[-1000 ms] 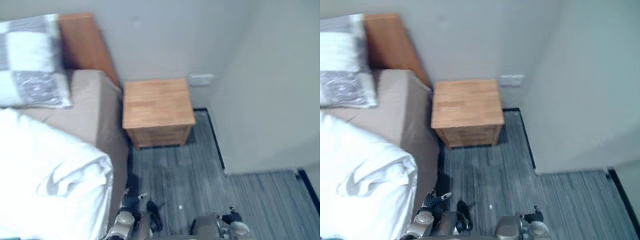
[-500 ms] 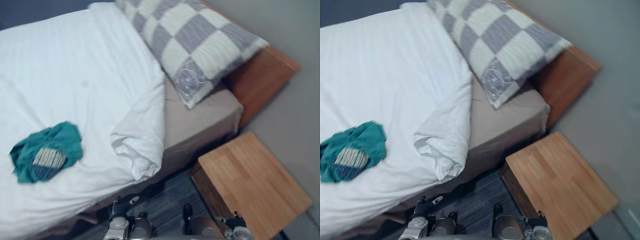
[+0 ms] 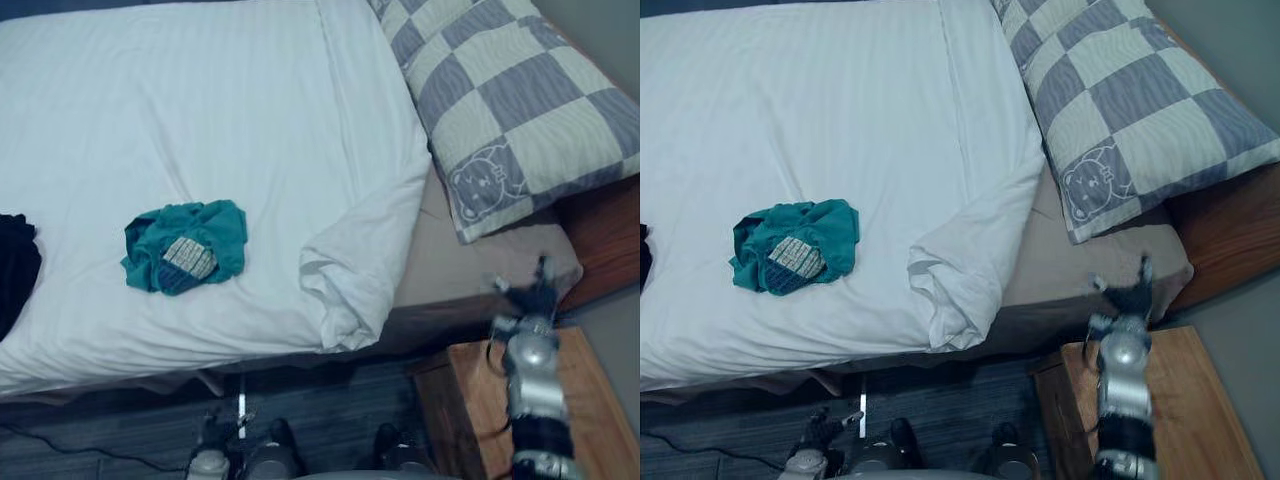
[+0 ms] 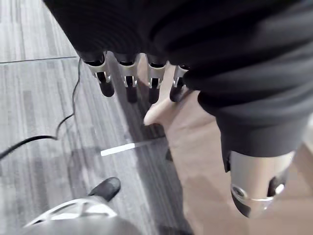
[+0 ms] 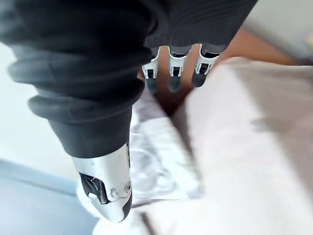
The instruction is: Tidy the bed and pick cloth on bed and put in laundry
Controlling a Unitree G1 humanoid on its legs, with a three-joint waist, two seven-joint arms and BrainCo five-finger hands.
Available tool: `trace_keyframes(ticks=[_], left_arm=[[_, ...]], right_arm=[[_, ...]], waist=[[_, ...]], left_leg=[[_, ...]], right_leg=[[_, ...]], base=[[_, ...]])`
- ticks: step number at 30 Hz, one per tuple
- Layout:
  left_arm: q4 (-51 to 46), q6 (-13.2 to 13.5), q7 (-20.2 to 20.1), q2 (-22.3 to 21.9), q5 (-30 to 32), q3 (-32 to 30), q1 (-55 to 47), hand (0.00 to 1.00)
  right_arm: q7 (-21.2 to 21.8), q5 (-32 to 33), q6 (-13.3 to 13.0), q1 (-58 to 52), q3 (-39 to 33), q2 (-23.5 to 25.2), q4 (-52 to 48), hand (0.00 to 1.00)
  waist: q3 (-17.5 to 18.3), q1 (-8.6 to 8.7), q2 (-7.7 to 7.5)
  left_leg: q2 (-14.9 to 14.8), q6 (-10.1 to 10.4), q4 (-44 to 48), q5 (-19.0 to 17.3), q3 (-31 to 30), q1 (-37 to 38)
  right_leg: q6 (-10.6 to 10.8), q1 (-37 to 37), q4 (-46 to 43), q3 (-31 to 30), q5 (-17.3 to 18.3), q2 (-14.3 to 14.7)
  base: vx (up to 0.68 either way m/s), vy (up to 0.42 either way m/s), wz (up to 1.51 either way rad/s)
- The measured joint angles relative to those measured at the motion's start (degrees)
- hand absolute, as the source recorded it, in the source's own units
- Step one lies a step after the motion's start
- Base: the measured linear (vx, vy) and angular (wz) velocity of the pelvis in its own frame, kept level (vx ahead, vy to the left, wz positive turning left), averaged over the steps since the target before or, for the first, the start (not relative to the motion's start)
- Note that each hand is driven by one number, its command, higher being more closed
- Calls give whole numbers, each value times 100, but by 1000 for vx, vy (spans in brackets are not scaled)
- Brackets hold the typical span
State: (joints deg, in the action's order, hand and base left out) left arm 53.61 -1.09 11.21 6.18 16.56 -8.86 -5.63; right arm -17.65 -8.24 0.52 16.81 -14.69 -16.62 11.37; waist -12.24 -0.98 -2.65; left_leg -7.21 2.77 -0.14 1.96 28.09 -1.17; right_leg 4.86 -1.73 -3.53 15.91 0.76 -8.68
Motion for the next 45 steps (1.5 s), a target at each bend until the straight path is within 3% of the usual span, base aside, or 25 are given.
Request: trace_keyframes(ticks=[3, 6, 12, 15, 16, 20, 26, 34, 35, 38, 40, 42, 45], left_arm=[[-6, 27, 7, 108, -4, 175, 110, 0], [-15, 41, 16, 125, -17, 250, 306, 0], [-126, 35, 151, 136, -69, 455, 567, 0], [-141, 31, 237, 158, -71, 490, 608, 0], [-130, 21, 298, 160, -73, 507, 664, 0], [-130, 13, 403, 225, -76, 693, 750, 0], [-127, 11, 430, 275, -87, 876, 970, 0], [-239, 10, 411, 250, -114, 876, 885, 0], [-254, 11, 405, 244, -112, 875, 876, 0], [-353, 7, 384, 221, -109, 870, 877, 0], [-353, -36, 373, 217, -107, 844, 872, 0], [-357, -48, 360, 203, -107, 829, 872, 0], [-356, -93, 259, 126, -110, 808, 818, 0]], right_arm=[[54, -170, -96, 1134, 1016, -579, -8, 0], [172, -187, -237, 1699, 1695, -766, 1, 0], [454, -288, -239, 2225, 2955, -704, 197, 0], [560, -435, -229, 2330, 3456, -354, 434, 0], [556, -492, -230, 2368, 3609, -233, 523, 100], [552, -657, -251, 2387, 3852, -78, 623, 100], [539, -1061, -413, 2739, 3686, -201, 1606, 100], [346, -1222, -396, 2011, 2340, -492, 1641, 100], [305, -1222, -387, 1765, 2133, -499, 1520, 0], [192, -1191, -380, 1072, 1313, -408, 1185, 0], [25, -902, -377, 693, 602, -84, 1183, 0], [-82, -571, -347, 374, 111, 164, 1205, 0], [-144, 140, -263, -108, -671, 564, 1348, 0]], waist=[[-264, -37, 14], [-535, -178, 83], [-1157, -470, 199], [-1293, -477, 212], [-1375, -480, 224], [-1383, -505, 229], [-1414, -465, 224], [-1422, -464, 215], [-1421, -459, 213], [-1417, -408, 211], [-1405, -292, 200], [-1372, -287, 194], [-1037, -186, 195]], left_leg=[[-59, -24, -2, 141, -118, -302], [-76, -58, 8, 223, -211, -512], [-59, -133, 8, 382, -409, -903], [-56, -155, 8, 426, -442, -1066], [-56, -160, 11, 434, -447, -1097], [-63, -169, 25, 477, -461, -1330], [-82, -165, 220, 473, -659, -1425], [-41, -122, -18, 572, -744, -1052], [-24, -119, -61, 573, -748, -955], [29, -75, -212, 606, -743, -828], [61, -75, -230, 606, -740, -743], [88, -74, -280, 605, -730, -572], [122, -70, -376, 603, -696, -443]], right_leg=[[-98, -241, 81, 24, -155, 83], [-121, -400, 79, 79, -214, 106], [-185, -700, 53, 207, -297, 99], [-186, -873, -13, 226, -297, 90], [-186, -912, -41, 220, -296, 86], [-186, -1199, -189, 205, -276, 67], [-209, -1461, -937, 234, 124, -65], [-203, -1126, -900, 278, 165, -51], [-201, -1025, -844, 283, 164, -46], [-133, -916, -707, 269, 118, -44], [-125, -799, -585, 258, 56, -46], [-102, -669, -488, 162, 11, -40], [-66, -593, -374, 64, -31, -40]], base=[[-92, -7, 5], [-91, 2, 15], [-46, 18, 14], [4, 13, 6], [0, 0, 0], [0, 0, 0], [5, -12, 12], [14, -10, 5], [39, 9, 1], [55, 17, -2], [85, 9, -5], [93, 1, -23], [73, 1, -18]])
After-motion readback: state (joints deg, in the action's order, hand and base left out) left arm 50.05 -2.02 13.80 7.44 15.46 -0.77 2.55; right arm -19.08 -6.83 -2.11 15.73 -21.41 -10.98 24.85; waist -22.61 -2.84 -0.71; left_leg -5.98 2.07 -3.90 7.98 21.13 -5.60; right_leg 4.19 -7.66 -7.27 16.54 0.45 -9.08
